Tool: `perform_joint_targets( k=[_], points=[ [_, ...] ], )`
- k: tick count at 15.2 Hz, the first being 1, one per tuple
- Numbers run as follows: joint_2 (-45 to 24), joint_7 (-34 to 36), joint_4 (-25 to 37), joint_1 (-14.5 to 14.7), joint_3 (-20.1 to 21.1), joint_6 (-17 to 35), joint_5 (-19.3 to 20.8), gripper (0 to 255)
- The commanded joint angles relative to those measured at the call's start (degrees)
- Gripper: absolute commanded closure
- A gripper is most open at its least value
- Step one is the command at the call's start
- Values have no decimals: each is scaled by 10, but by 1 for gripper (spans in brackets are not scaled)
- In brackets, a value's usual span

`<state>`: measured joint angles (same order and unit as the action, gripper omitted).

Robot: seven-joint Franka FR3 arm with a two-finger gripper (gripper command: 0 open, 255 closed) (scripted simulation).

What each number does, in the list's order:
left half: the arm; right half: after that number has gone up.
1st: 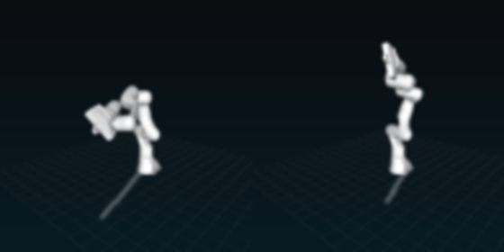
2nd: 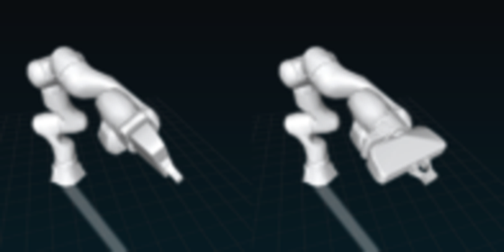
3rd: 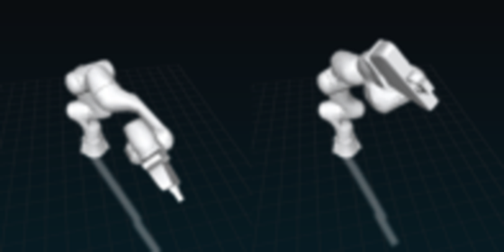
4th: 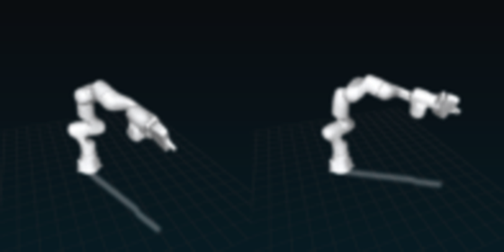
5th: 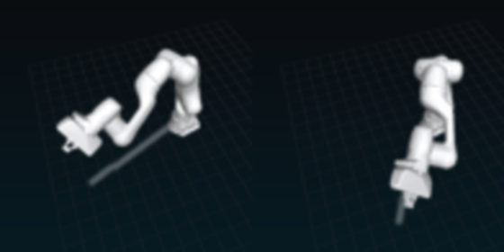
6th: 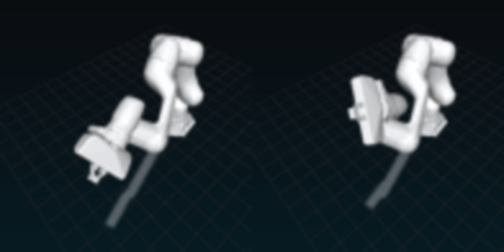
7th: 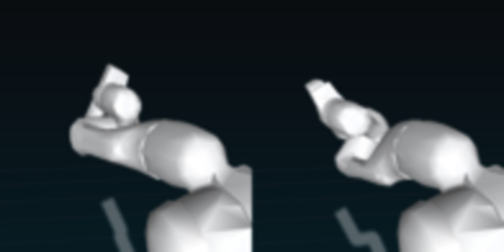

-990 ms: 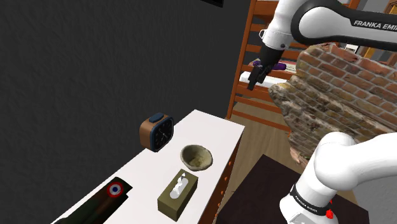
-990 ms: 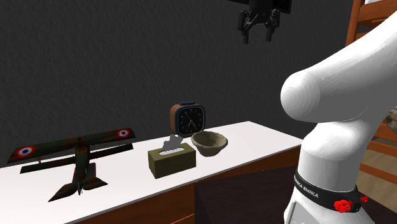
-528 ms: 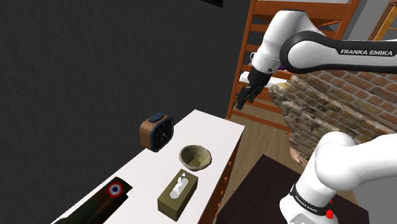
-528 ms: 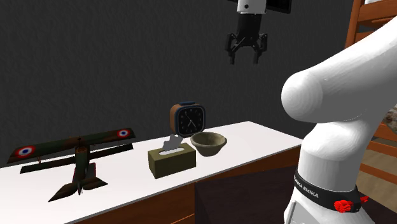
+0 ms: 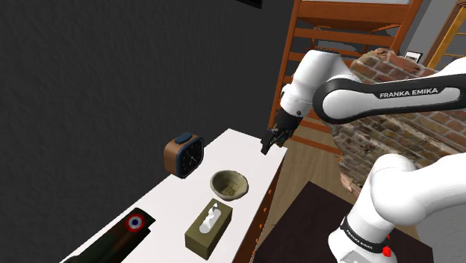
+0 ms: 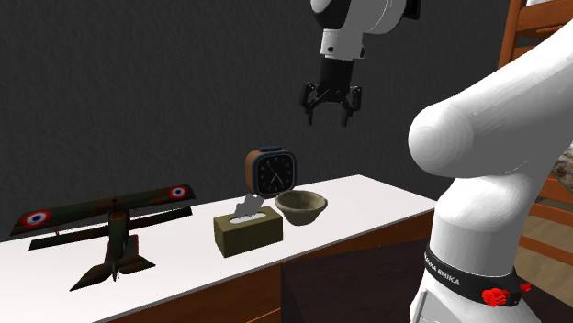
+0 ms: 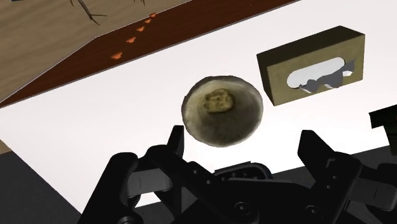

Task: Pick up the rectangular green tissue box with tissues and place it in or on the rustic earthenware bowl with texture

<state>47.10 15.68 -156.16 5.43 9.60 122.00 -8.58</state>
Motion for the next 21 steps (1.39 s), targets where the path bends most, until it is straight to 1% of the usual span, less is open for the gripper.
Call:
perform_joint_targets(
  k=[1,6,11,17,21],
  points=[
    [-22,17,-20,10,13,48,-22,0],
    [-96,58,-50,42,51,167,-79,0],
    [-204,92,-53,74,88,297,-135,0],
    [-362,122,-18,108,125,449,-192,0],
    [-472,139,25,127,143,538,-215,0]
  ],
)
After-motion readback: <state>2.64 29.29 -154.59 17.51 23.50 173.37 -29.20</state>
